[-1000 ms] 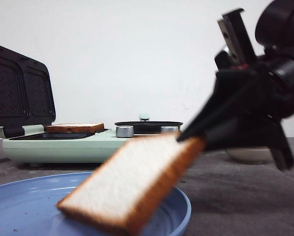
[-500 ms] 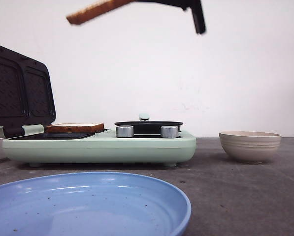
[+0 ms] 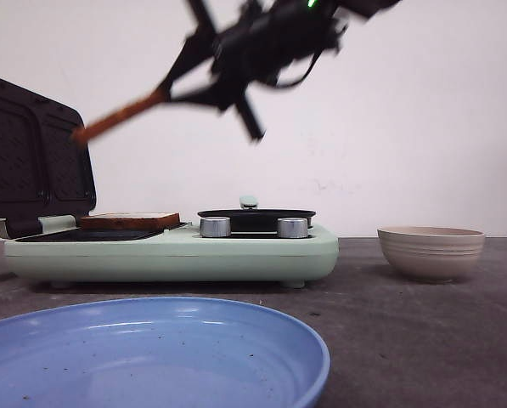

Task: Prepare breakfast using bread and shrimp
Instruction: 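Move the bread with the right gripper and lay it in the sandwich maker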

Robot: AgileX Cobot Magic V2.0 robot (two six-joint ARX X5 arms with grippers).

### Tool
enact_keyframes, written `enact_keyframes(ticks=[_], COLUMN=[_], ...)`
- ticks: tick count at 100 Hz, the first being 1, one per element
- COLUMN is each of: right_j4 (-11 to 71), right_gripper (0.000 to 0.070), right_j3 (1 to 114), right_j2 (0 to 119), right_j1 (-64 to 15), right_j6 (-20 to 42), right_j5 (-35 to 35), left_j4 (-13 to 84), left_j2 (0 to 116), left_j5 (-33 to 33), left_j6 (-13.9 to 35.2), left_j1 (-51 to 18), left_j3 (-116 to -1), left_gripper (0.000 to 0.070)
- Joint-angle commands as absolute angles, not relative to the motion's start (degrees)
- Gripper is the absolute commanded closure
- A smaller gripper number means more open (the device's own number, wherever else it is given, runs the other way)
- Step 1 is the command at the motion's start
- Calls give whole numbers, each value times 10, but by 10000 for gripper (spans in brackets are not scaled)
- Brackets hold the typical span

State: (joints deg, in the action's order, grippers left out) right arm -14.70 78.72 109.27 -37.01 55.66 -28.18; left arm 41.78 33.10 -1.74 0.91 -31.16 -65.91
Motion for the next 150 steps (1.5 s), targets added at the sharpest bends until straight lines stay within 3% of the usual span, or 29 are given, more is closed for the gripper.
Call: enact_keyframes(ticks=[1,51,83,150], right_j4=[-153,-197,-174,-160], right_gripper=[700,700,700,700], right_j3=[803,803,803,803], right_j2=[1118,1162,1162,1162], right_j1=[-385,-445,-468,-468], right_j6=[613,730,751,781], right_j5=[-262,-124,-74,-55], left_j4=[411,413,425,424], left_j2=[324,293,291,286], left_j5=[-19,-13,-13,-13], left_j6=[2,-15,-21,-20], left_j1=[-315,-319,-335,-339], left_j3=[-667,-667,-667,-667], left_gripper=[700,700,700,700])
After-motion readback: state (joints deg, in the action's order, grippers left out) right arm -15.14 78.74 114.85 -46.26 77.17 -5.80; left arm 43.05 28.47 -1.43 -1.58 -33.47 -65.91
